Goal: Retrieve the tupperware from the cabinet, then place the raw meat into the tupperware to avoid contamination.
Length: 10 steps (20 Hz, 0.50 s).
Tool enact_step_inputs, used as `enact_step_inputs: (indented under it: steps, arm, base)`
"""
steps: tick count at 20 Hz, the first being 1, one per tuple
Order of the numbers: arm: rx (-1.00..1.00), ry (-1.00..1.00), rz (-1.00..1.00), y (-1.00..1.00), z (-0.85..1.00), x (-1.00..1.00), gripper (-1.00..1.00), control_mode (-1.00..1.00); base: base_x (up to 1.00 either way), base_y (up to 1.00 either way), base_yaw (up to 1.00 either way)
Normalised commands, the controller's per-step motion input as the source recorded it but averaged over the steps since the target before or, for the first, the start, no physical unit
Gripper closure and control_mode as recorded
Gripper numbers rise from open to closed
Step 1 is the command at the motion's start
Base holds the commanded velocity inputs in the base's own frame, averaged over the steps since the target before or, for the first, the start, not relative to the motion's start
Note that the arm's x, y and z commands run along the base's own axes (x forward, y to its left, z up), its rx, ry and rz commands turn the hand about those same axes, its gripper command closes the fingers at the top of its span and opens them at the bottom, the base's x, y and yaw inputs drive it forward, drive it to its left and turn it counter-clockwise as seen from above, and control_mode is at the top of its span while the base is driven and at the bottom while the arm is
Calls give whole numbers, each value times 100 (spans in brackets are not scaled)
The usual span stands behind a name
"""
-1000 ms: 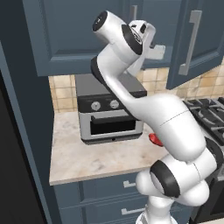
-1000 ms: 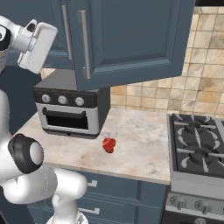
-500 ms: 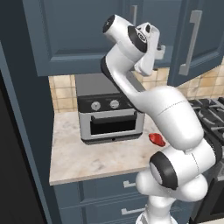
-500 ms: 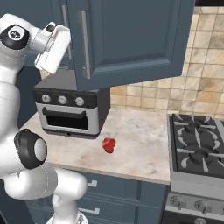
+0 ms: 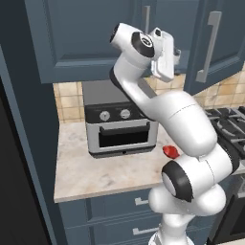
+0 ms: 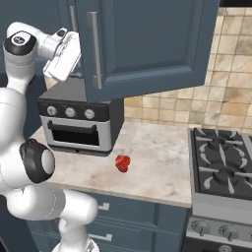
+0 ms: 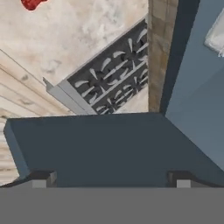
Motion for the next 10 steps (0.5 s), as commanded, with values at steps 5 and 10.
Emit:
enact_step_inputs:
  steps: [5,10]
  arm:
    - [-7,14,-10,-36,-5,-55,-100,-100]
    - [0,1,-13,-51,-13,-70,-100,-100]
  base:
    - [0,0,0]
    - [0,0,0]
